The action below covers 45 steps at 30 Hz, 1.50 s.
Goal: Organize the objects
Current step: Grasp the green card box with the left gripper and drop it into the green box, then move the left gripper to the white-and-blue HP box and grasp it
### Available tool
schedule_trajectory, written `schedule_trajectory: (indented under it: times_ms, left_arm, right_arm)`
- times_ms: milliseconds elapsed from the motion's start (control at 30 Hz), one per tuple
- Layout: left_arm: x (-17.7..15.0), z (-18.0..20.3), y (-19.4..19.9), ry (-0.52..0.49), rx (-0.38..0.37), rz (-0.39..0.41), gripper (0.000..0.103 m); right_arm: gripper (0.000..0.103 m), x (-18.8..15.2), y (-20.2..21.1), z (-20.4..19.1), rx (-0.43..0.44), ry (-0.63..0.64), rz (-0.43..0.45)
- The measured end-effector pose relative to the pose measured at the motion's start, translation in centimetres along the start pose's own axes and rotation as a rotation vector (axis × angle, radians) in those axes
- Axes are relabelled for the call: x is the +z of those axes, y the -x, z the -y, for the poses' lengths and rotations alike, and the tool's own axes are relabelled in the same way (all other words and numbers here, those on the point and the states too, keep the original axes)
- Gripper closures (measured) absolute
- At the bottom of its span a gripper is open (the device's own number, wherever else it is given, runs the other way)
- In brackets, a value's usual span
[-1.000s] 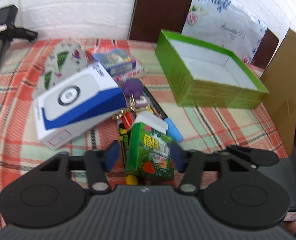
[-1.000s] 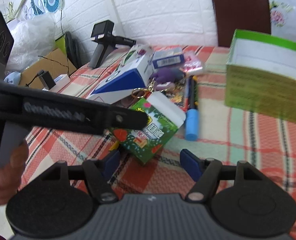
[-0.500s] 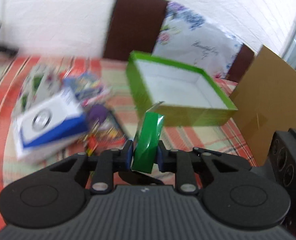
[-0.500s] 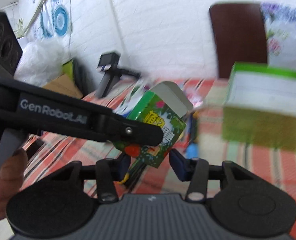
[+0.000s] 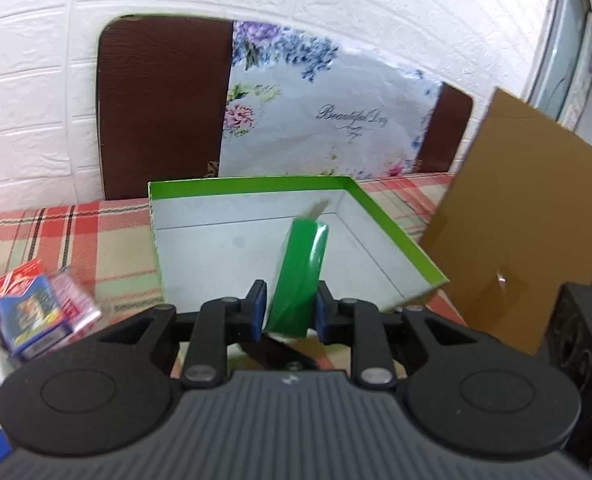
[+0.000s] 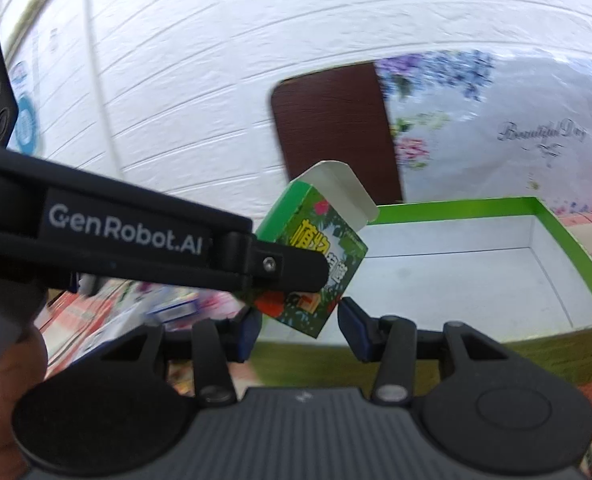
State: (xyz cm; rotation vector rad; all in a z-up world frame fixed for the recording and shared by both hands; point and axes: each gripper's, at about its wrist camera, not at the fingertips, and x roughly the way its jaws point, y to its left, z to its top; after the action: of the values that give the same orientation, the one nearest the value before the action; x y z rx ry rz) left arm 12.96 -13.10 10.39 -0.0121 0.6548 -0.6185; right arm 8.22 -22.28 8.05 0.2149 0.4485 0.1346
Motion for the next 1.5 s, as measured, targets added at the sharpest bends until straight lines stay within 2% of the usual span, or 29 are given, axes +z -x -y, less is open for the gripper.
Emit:
schedule_trajectory:
  times_ms: [33, 133, 167, 233, 367, 600, 867, 1233, 1333, 1500]
  left_arm:
    - [0.2, 0.0, -0.7, 0.004, 0.020, -0.005, 0.062]
    - [0.4, -0.9, -1.9, 0.035, 0.078, -0.007, 0.043]
    - [0.3, -1.3, -1.9, 0.055, 0.072, -0.005, 0.043]
    - [0.0, -1.6, -1.6, 0.061, 0.099, -0.004, 0.044]
    - [-0.8, -2.3, -0.8, 0.075, 0.127, -0.004, 0.044]
    - [-2.7, -2.6, 2.1, 0.067, 0.167, 0.020, 0.044]
    - [-7.6, -4.4, 6.2, 0.084, 0.209, 0.006, 0.044]
    - [-13.7, -10.2, 10.7, 0.252, 0.298, -0.039, 0.044]
    - [-14.3, -12.7, 12.2, 0.346, 0.300, -0.020, 0.044]
    - [-13.8, -16.7, 14.3, 0.490, 0.315, 0.046, 0.043]
  right_arm:
    - [0.059, 0.0, -0.6, 0.1, -0.021, -0.007, 0.002]
    - [0.046, 0.2, -2.2, 1.0, -0.088, -0.031, -0.015]
    - [0.044, 0.1, -2.4, 1.4, -0.090, -0.045, -0.018]
    - [0.045, -0.4, -2.2, 1.6, -0.098, -0.051, -0.010]
    - [0.037, -1.2, -1.0, 0.6, -0.125, -0.004, 0.033]
    - [0.037, -2.4, 1.9, -2.0, -0.106, 0.011, 0.057]
    - [0.037, -5.3, 2.3, -4.9, -0.016, 0.009, -0.079]
    - [0.037, -7.3, 2.1, -10.1, 0.092, 0.111, -0.166]
    - [0.037, -6.9, 1.6, -11.3, 0.113, 0.148, -0.174]
    - [0.037, -5.9, 0.8, -14.2, 0.140, 0.286, -0.144]
